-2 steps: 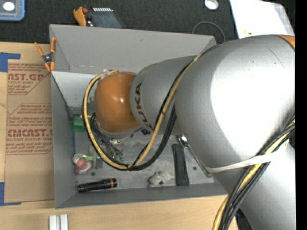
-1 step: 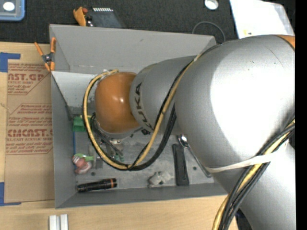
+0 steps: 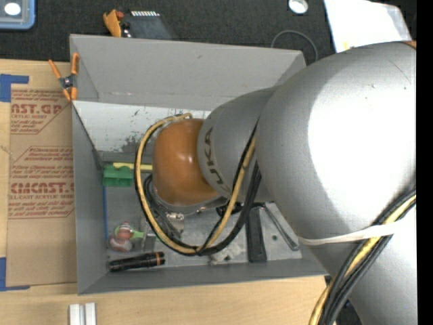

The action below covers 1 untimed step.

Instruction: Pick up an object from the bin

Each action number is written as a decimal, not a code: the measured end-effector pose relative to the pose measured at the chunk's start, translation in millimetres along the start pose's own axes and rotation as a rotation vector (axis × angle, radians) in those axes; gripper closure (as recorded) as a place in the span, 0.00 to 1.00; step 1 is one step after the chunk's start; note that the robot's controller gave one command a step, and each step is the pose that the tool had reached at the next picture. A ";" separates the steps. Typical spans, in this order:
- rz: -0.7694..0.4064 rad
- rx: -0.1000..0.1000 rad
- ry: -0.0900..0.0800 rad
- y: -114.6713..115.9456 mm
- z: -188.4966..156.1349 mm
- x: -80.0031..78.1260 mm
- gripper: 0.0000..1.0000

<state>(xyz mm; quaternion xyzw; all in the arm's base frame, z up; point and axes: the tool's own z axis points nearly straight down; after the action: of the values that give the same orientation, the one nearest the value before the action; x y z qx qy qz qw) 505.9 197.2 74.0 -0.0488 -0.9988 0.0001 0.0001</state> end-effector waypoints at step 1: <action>0.096 0.005 0.005 -11.7 1.2 12.7 0.00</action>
Offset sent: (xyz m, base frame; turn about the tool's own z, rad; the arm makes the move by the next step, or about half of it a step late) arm 0.0000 0.0000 0.0000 0.0000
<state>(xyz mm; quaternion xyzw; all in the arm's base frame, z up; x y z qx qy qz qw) 492.2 186.8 72.8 -0.0967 -0.9953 0.0023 0.0029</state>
